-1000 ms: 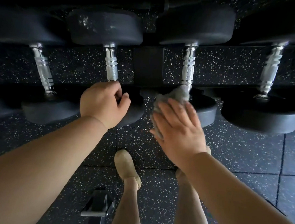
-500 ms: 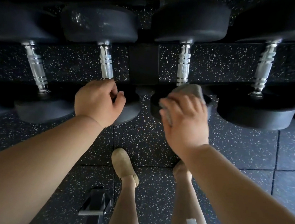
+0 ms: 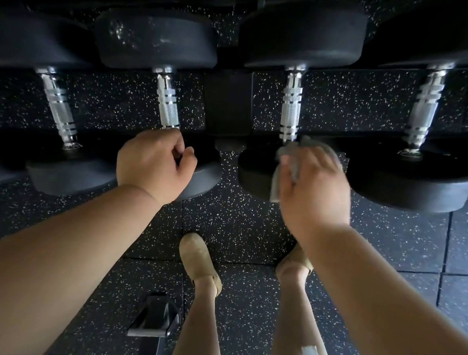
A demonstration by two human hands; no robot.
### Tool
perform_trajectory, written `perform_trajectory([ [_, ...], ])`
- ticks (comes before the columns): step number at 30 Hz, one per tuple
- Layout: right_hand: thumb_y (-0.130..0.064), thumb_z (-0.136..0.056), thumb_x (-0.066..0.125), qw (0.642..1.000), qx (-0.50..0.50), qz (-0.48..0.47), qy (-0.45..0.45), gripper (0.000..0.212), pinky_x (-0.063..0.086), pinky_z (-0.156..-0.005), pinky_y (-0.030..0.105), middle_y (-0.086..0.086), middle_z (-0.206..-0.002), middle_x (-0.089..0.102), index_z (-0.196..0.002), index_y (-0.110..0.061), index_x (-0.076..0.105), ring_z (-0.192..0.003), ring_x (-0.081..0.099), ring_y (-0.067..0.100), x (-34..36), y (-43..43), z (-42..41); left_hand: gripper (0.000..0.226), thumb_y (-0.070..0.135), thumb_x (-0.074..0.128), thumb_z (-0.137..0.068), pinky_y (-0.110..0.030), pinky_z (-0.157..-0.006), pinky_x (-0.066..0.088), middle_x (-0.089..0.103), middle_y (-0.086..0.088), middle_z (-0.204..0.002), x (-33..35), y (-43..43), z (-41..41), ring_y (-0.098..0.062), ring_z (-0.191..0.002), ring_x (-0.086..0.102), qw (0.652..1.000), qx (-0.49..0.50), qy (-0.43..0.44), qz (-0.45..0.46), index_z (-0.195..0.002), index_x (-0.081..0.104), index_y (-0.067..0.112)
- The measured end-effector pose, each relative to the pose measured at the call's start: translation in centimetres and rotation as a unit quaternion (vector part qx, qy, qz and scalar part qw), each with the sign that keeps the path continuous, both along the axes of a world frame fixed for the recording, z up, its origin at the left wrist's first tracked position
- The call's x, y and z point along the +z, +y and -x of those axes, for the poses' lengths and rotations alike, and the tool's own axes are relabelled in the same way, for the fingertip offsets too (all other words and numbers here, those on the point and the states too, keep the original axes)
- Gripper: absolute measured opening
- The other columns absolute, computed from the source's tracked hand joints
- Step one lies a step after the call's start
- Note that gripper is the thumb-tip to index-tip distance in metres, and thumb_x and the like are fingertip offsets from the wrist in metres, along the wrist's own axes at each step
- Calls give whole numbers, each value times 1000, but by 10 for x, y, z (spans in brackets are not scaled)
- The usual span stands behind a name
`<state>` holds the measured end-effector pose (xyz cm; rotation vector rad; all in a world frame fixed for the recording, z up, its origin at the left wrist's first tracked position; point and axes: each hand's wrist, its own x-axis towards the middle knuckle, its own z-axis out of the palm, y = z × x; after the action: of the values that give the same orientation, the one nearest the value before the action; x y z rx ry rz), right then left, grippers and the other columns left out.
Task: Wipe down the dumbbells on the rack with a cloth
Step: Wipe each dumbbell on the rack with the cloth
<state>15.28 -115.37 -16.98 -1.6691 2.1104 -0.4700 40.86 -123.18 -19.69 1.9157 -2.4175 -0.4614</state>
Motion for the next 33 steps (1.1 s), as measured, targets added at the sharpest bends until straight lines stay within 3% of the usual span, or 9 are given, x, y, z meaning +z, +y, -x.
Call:
perform_trajectory([
  [4,-36,-104,53,989,146,-2,-18,38,51,-104,42,7,-117,72,-126,-10,67,-110,67,28,-2,-6,-2,31,46,45,-88,-31,-57,34,61,3,-69,-1,-1,0,-30,-69,57,1000,1,0,-5,-74,57,21],
  [9,-73,-92,44,978,136,-148,55,59,54,-70,29,-4,-103,66,-132,-30,57,-86,66,20,16,-9,44,32,46,46,-88,-32,-56,36,62,2,-70,-1,0,-1,-29,-69,58,1000,-4,-10,-3,-74,59,20],
  [12,-59,-99,48,967,172,-172,76,45,51,-54,27,-3,-93,63,-125,-25,58,-72,62,15,19,-15,20,31,47,46,-88,-32,-57,33,60,3,-70,-1,0,-1,-29,-69,57,1000,-4,-13,-5,-74,57,21],
  [14,-46,-102,53,956,203,-204,61,37,55,-56,29,0,-96,64,-127,-18,53,-77,66,16,16,-24,-7,30,46,46,-89,-32,-57,33,59,3,-69,-1,0,-1,-29,-69,57,1000,-4,-10,-6,-74,56,22],
  [17,-60,-102,43,918,287,-252,102,58,58,-72,39,13,-117,58,-136,-14,48,-97,66,30,7,-49,-37,29,46,46,-88,-32,-57,33,56,3,-68,0,0,-1,-28,-67,55,1000,-1,-9,0,-73,56,22],
  [20,-71,-100,34,867,324,-375,43,65,50,-84,35,2,-99,64,-127,-20,64,-88,58,16,3,-85,-44,30,46,46,-88,-32,-58,32,54,5,-69,0,0,1,-28,-68,54,1000,1,-14,1,-73,56,22],
  [24,-62,-102,41,832,424,-352,72,36,40,-68,32,-2,-90,62,-102,-28,52,-75,54,13,13,-90,-41,30,46,46,-88,-32,-58,32,59,2,-70,0,0,0,-29,-69,56,1000,-3,-11,3,-74,58,21],
  [28,-61,-91,63,881,345,-310,93,51,54,-79,35,-2,-99,57,-114,-20,45,-84,55,18,28,-58,-8,30,46,48,-88,-31,-59,31,60,4,-70,0,1,-1,-27,-71,56,1000,1,-3,5,-74,57,22],
  [33,-69,-86,60,909,318,-222,152,80,57,-82,37,3,-109,61,-141,-12,46,-101,64,27,7,-48,-24,30,46,48,-88,-31,-59,30,59,5,-69,1,2,-1,-24,-68,54,1000,8,-1,9,-74,57,22],
])
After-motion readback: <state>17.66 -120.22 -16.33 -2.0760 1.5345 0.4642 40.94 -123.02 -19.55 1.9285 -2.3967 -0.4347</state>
